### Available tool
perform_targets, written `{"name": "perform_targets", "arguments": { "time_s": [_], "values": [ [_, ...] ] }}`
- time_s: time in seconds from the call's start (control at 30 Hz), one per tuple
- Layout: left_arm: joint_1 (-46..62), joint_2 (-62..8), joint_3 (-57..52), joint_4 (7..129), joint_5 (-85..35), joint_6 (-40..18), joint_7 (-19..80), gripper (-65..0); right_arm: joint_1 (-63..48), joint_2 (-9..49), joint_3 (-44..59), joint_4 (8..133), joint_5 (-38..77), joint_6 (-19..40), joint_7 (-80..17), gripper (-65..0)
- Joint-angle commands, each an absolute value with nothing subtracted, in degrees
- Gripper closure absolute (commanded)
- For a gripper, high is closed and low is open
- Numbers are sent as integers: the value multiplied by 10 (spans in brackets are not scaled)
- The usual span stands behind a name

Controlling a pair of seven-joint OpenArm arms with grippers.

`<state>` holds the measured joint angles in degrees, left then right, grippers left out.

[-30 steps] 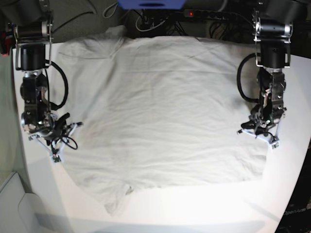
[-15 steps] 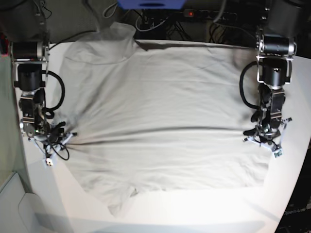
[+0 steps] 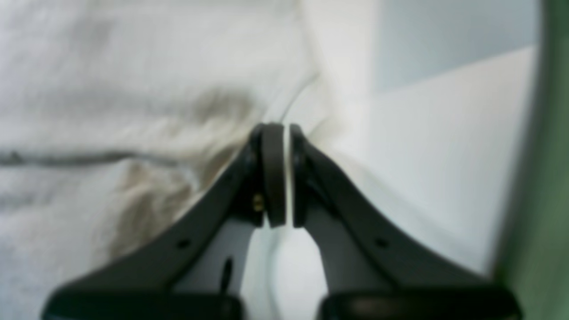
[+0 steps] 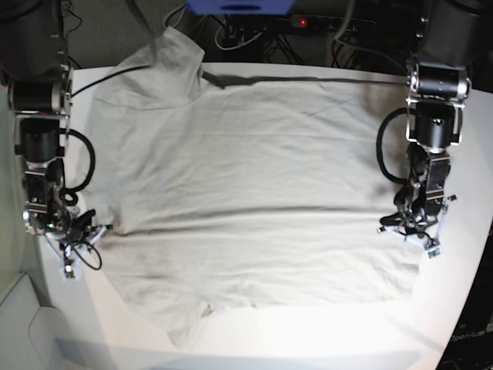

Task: Layout the t-shirt on the table in an organized manner, then fold the t-shirt properly
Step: 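Drag both held corners toward the robot, stretching the shirt flat, then pull both grippers further toward the robot and release the shirt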

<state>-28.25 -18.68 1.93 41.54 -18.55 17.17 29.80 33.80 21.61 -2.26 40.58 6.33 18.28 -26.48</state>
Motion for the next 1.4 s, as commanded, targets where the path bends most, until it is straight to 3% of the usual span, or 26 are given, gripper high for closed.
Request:
{"name": "perform_targets", "arguments": {
  "time_s": [0.0, 0.23, 0.43, 0.8, 1.07, 1.37],
  "values": [
    [-300, -197, 16, 435, -183, 172, 298, 0, 358, 225, -20, 436, 69, 176, -264, -33],
    [-267, -205, 7, 560, -184, 172, 415, 0, 276, 221, -15, 604, 72, 178, -387, -32],
    [-175, -200, -75, 660, -183, 172, 486, 0, 170, 200, 22, 717, 70, 178, -419, -32],
    [-81, -206, -80, 670, -179, 172, 458, 0, 143, 198, 42, 715, 69, 178, -414, -32],
    [-116, -206, -76, 566, -178, 172, 401, 0, 160, 198, 41, 629, 69, 178, -362, -32],
    [-137, -206, -76, 560, -178, 172, 402, 0, 168, 209, 41, 571, 69, 178, -313, -32]
  ]
}}
